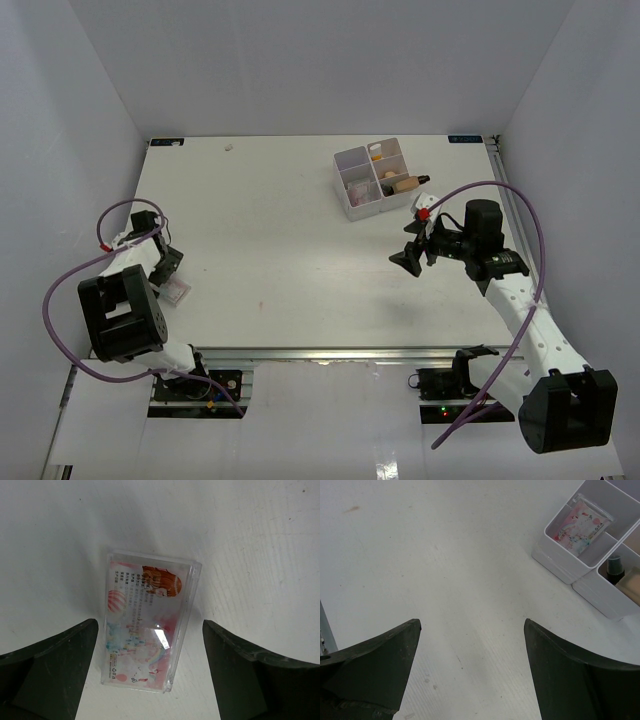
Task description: Organize the makeup
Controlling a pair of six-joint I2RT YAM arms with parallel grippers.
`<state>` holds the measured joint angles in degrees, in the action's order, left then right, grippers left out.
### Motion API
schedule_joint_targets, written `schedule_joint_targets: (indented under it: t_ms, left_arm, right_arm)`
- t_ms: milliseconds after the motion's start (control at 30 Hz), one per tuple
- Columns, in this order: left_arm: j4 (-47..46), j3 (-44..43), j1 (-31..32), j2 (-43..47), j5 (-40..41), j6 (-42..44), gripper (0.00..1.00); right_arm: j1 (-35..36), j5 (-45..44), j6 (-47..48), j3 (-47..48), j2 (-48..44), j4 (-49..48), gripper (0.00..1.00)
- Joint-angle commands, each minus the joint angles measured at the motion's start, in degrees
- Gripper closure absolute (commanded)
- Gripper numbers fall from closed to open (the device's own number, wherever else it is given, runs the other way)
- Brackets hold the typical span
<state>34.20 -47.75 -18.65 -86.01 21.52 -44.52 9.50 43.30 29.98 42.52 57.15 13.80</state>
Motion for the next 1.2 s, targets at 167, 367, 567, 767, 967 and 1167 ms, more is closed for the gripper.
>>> schedule_joint_targets:
  t_ms: [167,367,567,767,967,1167]
  left_arm:
    - [-0.88,0.60,-0.29,-4.58,-3.39,-2.41,0.07]
    - [-2.21,1.17,-0.42,-3.92,-7.15,-1.86,0.22]
    - [-7.34,4.12,-0.42,1.80,-14.03,0.91,0.52]
    - [-10.37,4.83,-0.36,3.69,-24.53,1.89,0.79]
    - [-17.01,3.98,7.81,6.99,-39.56,2.36,0.84]
    - [-28.07,-2.27,26.59,4.64,-50.10,0.58,0.90]
  right_arm:
    - [-0.36,3.26,-0.23,0.50,-3.12,0.69,0.10]
    - [-0.36,4.49,-0.09,0.66,-4.30,1.20,0.10]
    - [-0.44,5.11,-0.09,0.74,-5.30,1.40,0.10]
    - [-0.44,5.52,-0.03,0.81,-5.62,1.71,0.10]
    - [-0.53,5.86,-0.04,0.78,-5.29,1.67,0.10]
    - [-0.53,8.09,-1.34,0.88,-3.87,1.50,0.10]
